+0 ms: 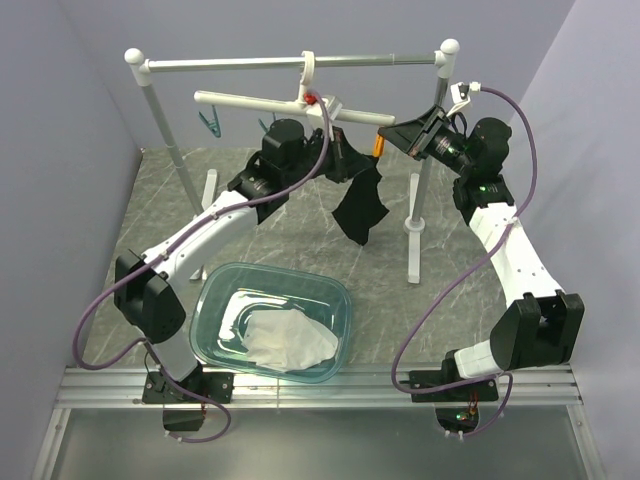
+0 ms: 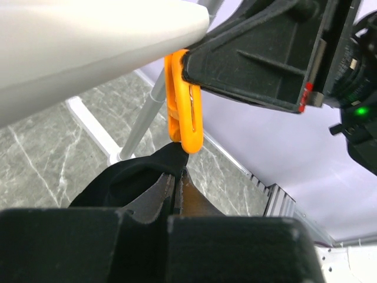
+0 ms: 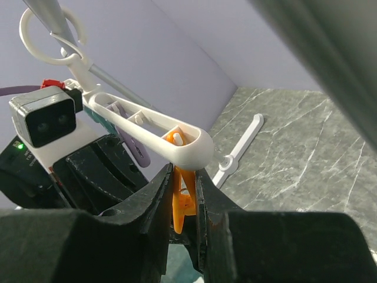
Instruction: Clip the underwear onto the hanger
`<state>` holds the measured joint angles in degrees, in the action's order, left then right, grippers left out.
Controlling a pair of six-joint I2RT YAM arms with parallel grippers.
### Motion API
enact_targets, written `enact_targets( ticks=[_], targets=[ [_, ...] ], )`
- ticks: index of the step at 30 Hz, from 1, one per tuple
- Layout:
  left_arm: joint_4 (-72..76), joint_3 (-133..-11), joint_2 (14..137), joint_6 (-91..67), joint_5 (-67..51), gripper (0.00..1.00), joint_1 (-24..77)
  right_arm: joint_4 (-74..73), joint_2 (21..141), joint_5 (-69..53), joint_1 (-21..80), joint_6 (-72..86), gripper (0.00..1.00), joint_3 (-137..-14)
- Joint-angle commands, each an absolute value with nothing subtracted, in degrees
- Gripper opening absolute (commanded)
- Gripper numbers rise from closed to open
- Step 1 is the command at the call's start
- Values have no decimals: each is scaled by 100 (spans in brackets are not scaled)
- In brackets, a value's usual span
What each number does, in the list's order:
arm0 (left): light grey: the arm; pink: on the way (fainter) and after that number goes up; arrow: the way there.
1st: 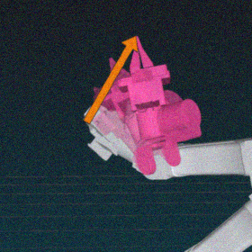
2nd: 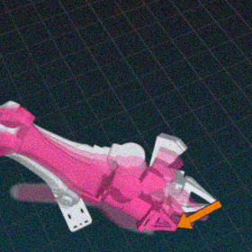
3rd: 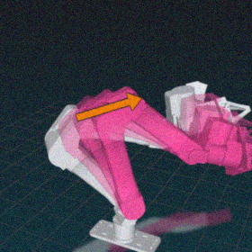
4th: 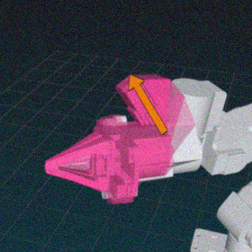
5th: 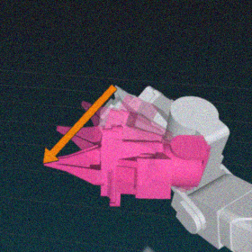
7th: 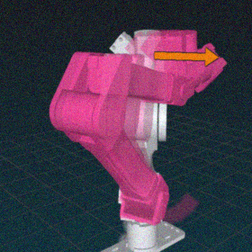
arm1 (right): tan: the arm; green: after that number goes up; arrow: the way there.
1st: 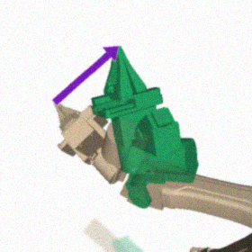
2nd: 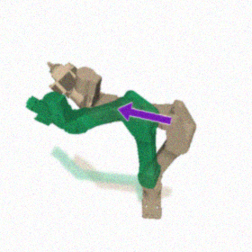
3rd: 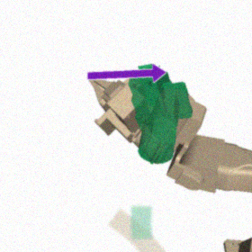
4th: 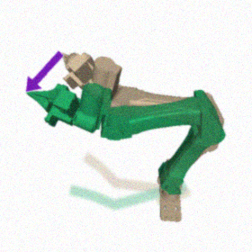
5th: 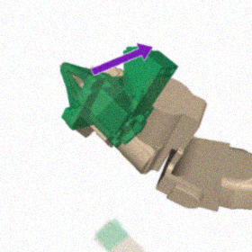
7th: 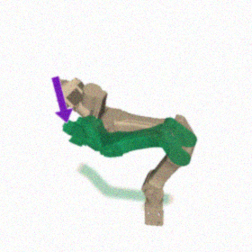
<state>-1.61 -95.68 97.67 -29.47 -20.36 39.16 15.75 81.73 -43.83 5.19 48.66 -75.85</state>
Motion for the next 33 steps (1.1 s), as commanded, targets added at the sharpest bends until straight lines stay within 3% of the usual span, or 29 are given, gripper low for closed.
enact_targets(
  ticks=[1,33],
  targets=[
    [701,-9361,9343,-3129,-2460,0,3858,1925,8147,-4544,466,5036,0,-7717],
    [1511,-8859,9360,-3190,-2654,0,3823,2355,8218,-4755,343,5924,0,-7629]
  ],
)
